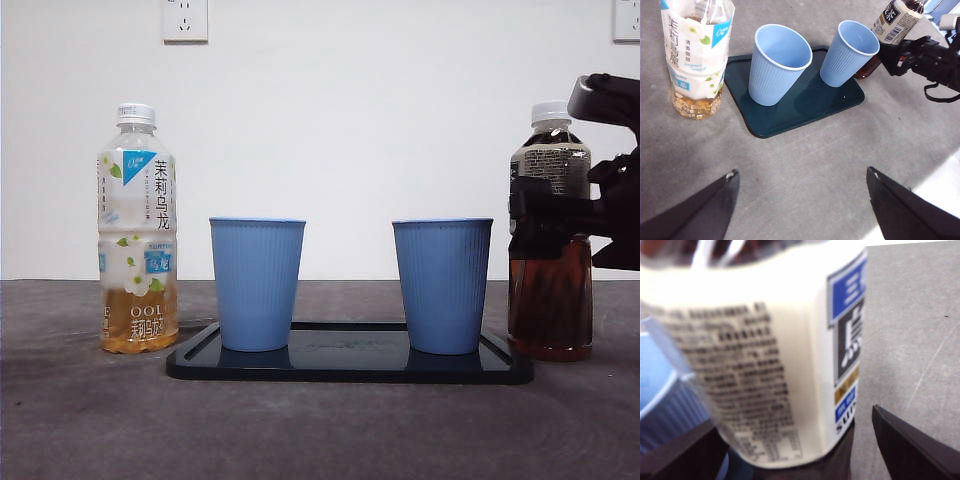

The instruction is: Pour the drink into the cup

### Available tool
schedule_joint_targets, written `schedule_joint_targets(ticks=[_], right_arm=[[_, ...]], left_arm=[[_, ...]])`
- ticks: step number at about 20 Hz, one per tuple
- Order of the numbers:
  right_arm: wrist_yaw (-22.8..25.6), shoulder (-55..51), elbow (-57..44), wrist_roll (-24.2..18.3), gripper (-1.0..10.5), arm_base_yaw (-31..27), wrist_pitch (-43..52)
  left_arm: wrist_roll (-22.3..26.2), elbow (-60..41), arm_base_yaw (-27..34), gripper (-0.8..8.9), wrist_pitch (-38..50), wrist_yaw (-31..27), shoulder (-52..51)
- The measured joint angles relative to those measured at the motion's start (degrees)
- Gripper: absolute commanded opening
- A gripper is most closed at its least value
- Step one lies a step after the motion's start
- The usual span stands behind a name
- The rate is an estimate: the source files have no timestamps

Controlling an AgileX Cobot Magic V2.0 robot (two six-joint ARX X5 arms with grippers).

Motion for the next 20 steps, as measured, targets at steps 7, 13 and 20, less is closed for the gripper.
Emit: schedule_joint_targets(ticks=[7, 13, 20], right_arm=[[1.90, 3.08, 0.02, -0.13, 2.4, 0.11, 5.60], [2.36, 3.02, 0.02, -1.62, 2.0, 0.02, 5.70], [2.80, -10.12, 1.73, -9.09, 1.6, 0.00, -13.88]], left_arm=[[0.00, 0.00, 0.00, 4.09, 0.00, -0.02, 0.00], [0.00, 0.00, 0.00, 4.09, 0.00, -0.02, 0.00], [0.00, 0.00, 0.00, 4.10, 0.04, -0.02, 0.00]])
